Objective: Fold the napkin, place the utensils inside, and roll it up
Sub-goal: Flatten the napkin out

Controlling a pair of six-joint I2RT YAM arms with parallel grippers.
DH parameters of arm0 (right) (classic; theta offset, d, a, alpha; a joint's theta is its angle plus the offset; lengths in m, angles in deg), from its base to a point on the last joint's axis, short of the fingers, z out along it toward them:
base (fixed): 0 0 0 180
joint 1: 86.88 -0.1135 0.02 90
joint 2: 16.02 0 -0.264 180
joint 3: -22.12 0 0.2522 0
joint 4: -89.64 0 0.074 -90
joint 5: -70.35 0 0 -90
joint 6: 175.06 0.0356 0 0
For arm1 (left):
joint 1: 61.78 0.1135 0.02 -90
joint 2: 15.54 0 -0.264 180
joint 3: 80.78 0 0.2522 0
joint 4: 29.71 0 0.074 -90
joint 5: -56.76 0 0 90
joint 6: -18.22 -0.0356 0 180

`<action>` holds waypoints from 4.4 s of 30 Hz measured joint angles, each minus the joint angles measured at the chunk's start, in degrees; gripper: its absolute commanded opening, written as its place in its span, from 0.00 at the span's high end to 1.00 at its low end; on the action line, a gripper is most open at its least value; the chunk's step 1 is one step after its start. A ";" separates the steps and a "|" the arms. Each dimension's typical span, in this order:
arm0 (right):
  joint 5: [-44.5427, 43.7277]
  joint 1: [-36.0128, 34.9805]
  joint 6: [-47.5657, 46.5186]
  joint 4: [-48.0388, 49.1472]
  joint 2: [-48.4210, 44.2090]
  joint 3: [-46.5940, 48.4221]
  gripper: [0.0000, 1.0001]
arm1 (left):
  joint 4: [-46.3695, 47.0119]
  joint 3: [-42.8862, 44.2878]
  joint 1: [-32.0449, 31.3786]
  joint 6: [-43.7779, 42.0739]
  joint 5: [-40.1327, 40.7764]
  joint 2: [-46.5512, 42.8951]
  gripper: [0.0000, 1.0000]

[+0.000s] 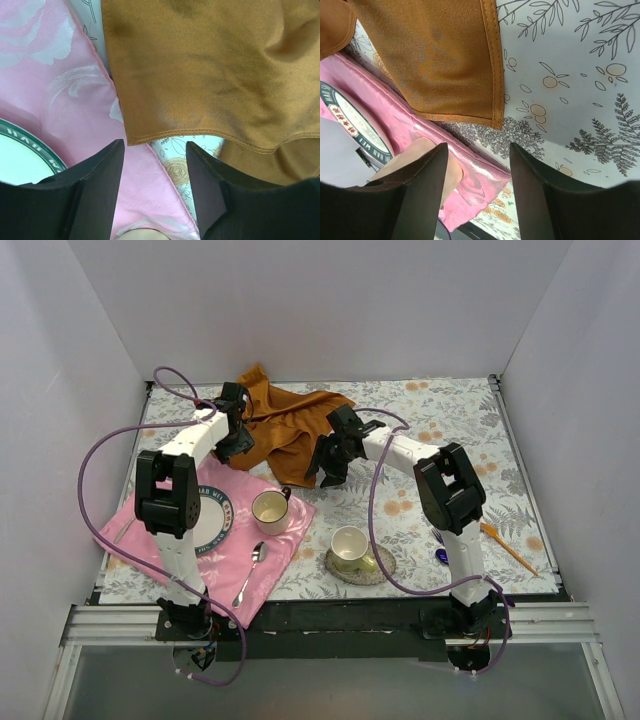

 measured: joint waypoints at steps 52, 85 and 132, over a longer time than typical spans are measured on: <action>-3.50 -1.53 22.05 -6.54 6.14 6.03 0.61 | 1.38 9.18 0.42 5.92 -6.23 -6.97 1.00; -29.20 9.60 -27.82 -8.11 -25.57 -19.47 0.79 | 4.00 13.73 0.00 8.52 -20.06 -7.02 1.00; -9.51 14.12 -29.22 -10.05 -14.27 -13.09 0.99 | 3.61 11.54 -0.68 10.36 -24.06 -6.86 1.00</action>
